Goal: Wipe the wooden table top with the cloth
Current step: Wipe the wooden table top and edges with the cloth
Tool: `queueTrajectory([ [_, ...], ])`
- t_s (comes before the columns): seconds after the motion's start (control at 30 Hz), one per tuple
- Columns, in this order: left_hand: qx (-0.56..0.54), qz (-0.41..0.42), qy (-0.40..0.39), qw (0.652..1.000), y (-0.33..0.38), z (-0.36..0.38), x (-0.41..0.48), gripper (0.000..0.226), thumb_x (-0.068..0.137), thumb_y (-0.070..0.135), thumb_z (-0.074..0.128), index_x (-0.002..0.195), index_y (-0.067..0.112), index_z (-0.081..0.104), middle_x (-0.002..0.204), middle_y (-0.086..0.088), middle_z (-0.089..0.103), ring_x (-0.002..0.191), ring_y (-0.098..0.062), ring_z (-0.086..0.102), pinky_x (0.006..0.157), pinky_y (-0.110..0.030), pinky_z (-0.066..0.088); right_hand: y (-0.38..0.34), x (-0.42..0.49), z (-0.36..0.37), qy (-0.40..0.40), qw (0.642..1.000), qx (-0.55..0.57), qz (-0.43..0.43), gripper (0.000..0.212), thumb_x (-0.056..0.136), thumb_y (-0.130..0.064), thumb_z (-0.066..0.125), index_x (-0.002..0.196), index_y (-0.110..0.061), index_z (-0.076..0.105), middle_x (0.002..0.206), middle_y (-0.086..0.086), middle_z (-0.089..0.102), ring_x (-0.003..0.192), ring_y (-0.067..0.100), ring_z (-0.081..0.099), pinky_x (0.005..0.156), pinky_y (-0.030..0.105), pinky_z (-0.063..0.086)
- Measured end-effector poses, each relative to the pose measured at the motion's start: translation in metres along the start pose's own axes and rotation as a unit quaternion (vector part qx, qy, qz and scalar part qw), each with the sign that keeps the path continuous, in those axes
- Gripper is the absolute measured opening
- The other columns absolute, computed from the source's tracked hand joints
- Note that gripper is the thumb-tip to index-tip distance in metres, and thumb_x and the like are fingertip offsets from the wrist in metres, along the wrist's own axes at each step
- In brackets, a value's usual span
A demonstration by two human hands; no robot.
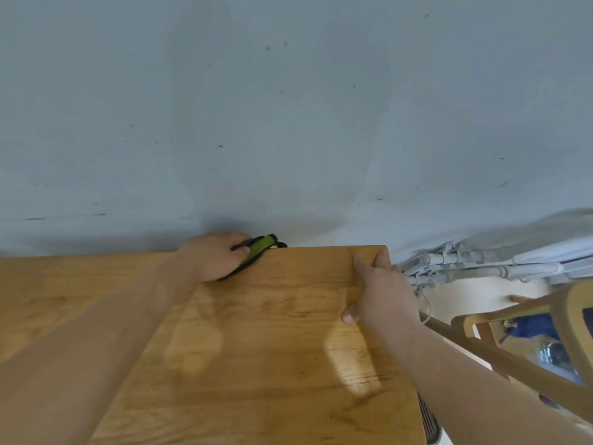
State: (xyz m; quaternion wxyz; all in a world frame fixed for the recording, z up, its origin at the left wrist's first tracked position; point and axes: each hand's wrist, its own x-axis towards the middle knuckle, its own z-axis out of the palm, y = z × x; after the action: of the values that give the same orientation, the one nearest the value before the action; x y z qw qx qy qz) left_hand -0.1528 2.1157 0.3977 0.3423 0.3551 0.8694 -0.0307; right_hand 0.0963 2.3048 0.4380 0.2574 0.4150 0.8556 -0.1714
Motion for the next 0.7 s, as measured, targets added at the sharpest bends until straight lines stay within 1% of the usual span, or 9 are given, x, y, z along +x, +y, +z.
queueTrajectory([
  [0.13, 0.002, 0.025, -0.001, 1.000, 0.047, 0.004, 0.014, 0.043, 0.105, 0.052, 0.023, 0.138, 0.041, 0.049, 0.136, 0.004, 0.061, 0.118, -0.023, 0.057, 0.088, -0.038, 0.043, 0.004, 0.003, 0.004, -0.021, 0.999, 0.024, -0.005, 0.125, 0.071, -0.029, 0.093, 0.162, -0.039, 0.008, 0.171, 0.005, -0.012, 0.157, 0.036, 0.002, 0.107, 0.053, 0.045],
  [0.2, 0.006, 0.060, 0.019, 0.998, 0.089, 0.015, 0.021, 0.044, 0.105, 0.052, 0.023, 0.142, 0.041, 0.045, 0.135, 0.000, 0.060, 0.117, -0.027, 0.056, 0.090, -0.042, 0.043, 0.003, 0.004, 0.004, -0.018, 0.999, 0.030, -0.011, 0.126, 0.071, -0.029, 0.092, 0.162, -0.037, 0.005, 0.171, 0.007, -0.014, 0.157, 0.037, 0.001, 0.108, 0.052, 0.045],
  [0.3, 0.034, 0.093, 0.044, 0.994, 0.157, 0.027, 0.030, 0.046, 0.105, 0.050, 0.023, 0.147, 0.038, 0.038, 0.142, -0.004, 0.055, 0.124, -0.033, 0.052, 0.098, -0.051, 0.038, 0.008, 0.004, 0.007, 0.007, 0.997, 0.056, -0.043, 0.135, 0.067, -0.033, 0.095, 0.162, -0.033, 0.000, 0.172, 0.007, -0.003, 0.156, 0.036, 0.009, 0.111, 0.050, 0.041],
  [0.37, 0.043, 0.113, 0.048, 0.991, 0.193, 0.032, 0.036, 0.046, 0.105, 0.048, 0.023, 0.148, 0.038, 0.036, 0.143, -0.005, 0.053, 0.125, -0.034, 0.050, 0.097, -0.052, 0.037, 0.024, 0.005, 0.009, 0.008, 0.989, 0.132, -0.064, 0.140, 0.066, -0.033, 0.095, 0.162, -0.031, -0.007, 0.169, 0.006, 0.017, 0.152, 0.033, 0.025, 0.110, 0.049, 0.043],
  [0.43, 0.051, 0.130, 0.046, 0.989, 0.220, 0.035, 0.042, 0.045, 0.106, 0.047, 0.023, 0.148, 0.039, 0.034, 0.143, -0.004, 0.052, 0.125, -0.034, 0.049, 0.096, -0.052, 0.037, 0.051, 0.006, 0.010, 0.005, 0.959, 0.273, -0.071, 0.126, 0.076, -0.031, 0.088, 0.162, -0.034, -0.004, 0.150, 0.005, 0.049, 0.137, 0.029, 0.049, 0.101, 0.042, 0.049],
  [0.47, 0.055, 0.135, 0.045, 0.988, 0.232, 0.035, 0.044, 0.044, 0.106, 0.047, 0.023, 0.149, 0.039, 0.034, 0.143, -0.004, 0.051, 0.125, -0.034, 0.049, 0.097, -0.052, 0.036, 0.066, 0.005, 0.010, 0.013, 0.939, 0.338, -0.067, 0.109, 0.085, -0.030, 0.080, 0.162, -0.035, 0.003, 0.145, 0.002, 0.055, 0.134, 0.026, 0.053, 0.100, 0.036, 0.048],
  [0.53, 0.082, 0.144, 0.036, 0.986, 0.254, 0.036, 0.047, 0.043, 0.106, 0.044, 0.025, 0.148, 0.038, 0.036, 0.141, -0.005, 0.050, 0.124, -0.033, 0.047, 0.097, -0.053, 0.037, 0.092, 0.001, 0.011, 0.041, 0.911, 0.410, -0.031, 0.073, 0.100, -0.030, 0.060, 0.161, -0.030, 0.022, 0.153, 0.002, 0.051, 0.140, 0.022, 0.047, 0.105, 0.031, 0.040],
  [0.57, 0.111, 0.149, 0.027, 0.982, 0.265, 0.036, 0.046, 0.043, 0.105, 0.043, 0.028, 0.146, 0.038, 0.040, 0.140, -0.005, 0.049, 0.124, -0.033, 0.046, 0.098, -0.053, 0.037, 0.103, -0.001, 0.014, 0.061, 0.900, 0.431, -0.006, 0.061, 0.104, -0.029, 0.053, 0.160, -0.025, 0.029, 0.154, 0.004, 0.050, 0.141, 0.022, 0.046, 0.107, 0.032, 0.038],
  [0.7, 0.226, 0.189, 0.022, 0.955, 0.287, 0.039, 0.028, 0.043, 0.102, 0.038, 0.035, 0.141, 0.030, 0.049, 0.142, -0.006, 0.044, 0.128, -0.034, 0.039, 0.107, -0.056, 0.033, 0.130, -0.010, 0.017, 0.089, 0.862, 0.498, 0.044, 0.046, 0.108, -0.029, 0.040, 0.153, -0.020, 0.043, 0.153, 0.000, 0.050, 0.142, 0.020, 0.043, 0.111, 0.032, 0.033],
])
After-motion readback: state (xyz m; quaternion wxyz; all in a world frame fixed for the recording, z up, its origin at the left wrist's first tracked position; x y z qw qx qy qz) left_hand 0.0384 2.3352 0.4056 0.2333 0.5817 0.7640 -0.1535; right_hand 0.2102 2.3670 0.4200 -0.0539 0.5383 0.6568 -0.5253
